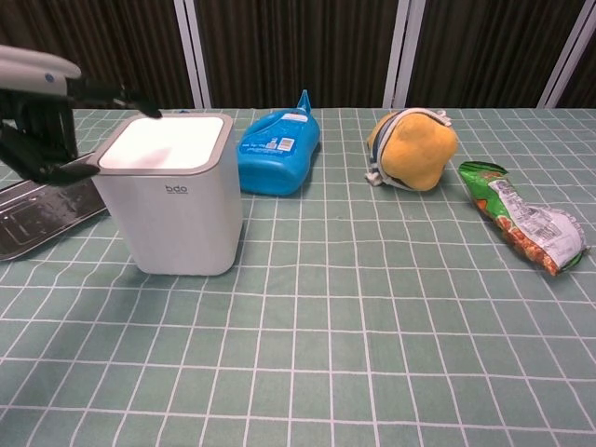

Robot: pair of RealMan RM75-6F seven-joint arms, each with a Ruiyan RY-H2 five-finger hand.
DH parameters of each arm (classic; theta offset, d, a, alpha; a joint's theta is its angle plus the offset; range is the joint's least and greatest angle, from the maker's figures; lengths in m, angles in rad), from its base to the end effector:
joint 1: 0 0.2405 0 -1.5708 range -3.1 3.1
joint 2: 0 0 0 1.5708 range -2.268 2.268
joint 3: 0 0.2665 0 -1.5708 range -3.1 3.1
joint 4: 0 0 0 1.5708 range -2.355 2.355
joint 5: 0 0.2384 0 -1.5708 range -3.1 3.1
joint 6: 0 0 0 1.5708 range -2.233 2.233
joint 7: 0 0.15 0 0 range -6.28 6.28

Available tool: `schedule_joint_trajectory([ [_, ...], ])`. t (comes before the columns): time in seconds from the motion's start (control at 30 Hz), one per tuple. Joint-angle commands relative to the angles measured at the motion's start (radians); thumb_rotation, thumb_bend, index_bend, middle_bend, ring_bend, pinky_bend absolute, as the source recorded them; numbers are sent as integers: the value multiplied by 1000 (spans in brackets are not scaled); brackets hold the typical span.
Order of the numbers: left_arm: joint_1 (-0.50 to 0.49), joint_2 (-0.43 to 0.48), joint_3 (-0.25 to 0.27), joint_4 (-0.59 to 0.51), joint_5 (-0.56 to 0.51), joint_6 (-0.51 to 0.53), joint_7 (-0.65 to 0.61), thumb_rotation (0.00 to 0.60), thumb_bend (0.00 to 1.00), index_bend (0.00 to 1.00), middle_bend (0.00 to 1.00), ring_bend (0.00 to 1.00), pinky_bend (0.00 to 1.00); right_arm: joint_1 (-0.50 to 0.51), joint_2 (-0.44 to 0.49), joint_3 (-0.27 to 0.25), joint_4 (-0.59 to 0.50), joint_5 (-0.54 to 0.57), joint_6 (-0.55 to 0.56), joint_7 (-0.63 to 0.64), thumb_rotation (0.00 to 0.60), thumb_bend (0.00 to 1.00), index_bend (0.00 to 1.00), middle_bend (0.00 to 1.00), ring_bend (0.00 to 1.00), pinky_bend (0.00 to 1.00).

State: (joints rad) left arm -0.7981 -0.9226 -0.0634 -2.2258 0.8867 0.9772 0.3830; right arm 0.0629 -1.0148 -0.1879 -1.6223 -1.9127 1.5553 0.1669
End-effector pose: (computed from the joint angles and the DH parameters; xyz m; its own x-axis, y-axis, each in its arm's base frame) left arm -0.1162 0.2845 0.0839 0.4157 0.4329 0.7999 0.8973 -0.3387 -0.2830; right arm -0.3039 -0.1137 0.1273 0.3432 -0.2302 0.9106 -0.9051 -0.3401 0.2552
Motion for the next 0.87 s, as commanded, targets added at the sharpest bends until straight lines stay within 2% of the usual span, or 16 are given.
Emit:
schedule_joint_trajectory([
  [0.03,160,55,23,-59,284,182,-76,600,494,47,901,913,997,-2,2,-1,2,-3,5,1,600,250,0,0,0,0],
  [0.07,197,67,46,-63,347,213,-84,600,494,48,845,857,974,-3,2,-1,3,-3,7,2,600,250,0,0,0,0],
  [0.13,298,93,121,-52,522,291,-117,600,492,48,685,677,816,-5,3,-1,5,-3,10,1,600,250,0,0,0,0],
  [0.17,363,96,172,-18,640,344,-148,600,489,48,549,518,646,-6,2,0,5,-2,10,-2,600,250,0,0,0,0],
  [0.2,415,94,211,25,730,396,-170,600,483,48,365,298,402,-6,0,0,6,1,8,-6,600,250,0,0,0,0],
  [0.27,531,62,271,144,878,539,-196,600,469,47,135,63,126,-6,-4,1,3,9,-1,-15,600,250,0,0,0,0],
  [0.3,613,21,297,235,939,644,-196,600,459,46,44,4,35,-7,-6,2,-1,13,-8,-23,600,250,0,0,0,0],
  [0.37,734,-64,311,379,992,807,-200,600,452,47,3,0,5,-6,-12,3,-3,16,-17,-40,600,250,0,0,0,0],
  [0.43,845,-169,314,536,993,948,-270,600,449,64,0,0,0,-7,-20,5,-7,25,-31,-63,600,250,0,0,0,0],
  [0.47,877,-193,320,578,966,968,-305,600,444,82,0,0,0,-7,-23,6,-11,31,-37,-72,600,250,0,0,0,0],
  [0.57,887,-161,347,602,960,923,-320,600,435,78,0,0,0,-6,-31,11,-18,46,-53,-95,600,250,0,0,0,0],
  [0.77,872,-102,333,540,836,785,-322,600,434,65,0,0,0,-1,-36,17,-33,84,-97,-133,600,250,0,0,0,0],
  [0.87,865,-77,323,521,817,751,-334,600,436,65,0,0,0,-7,-33,1,-46,69,-104,-156,600,250,0,0,0,0],
])
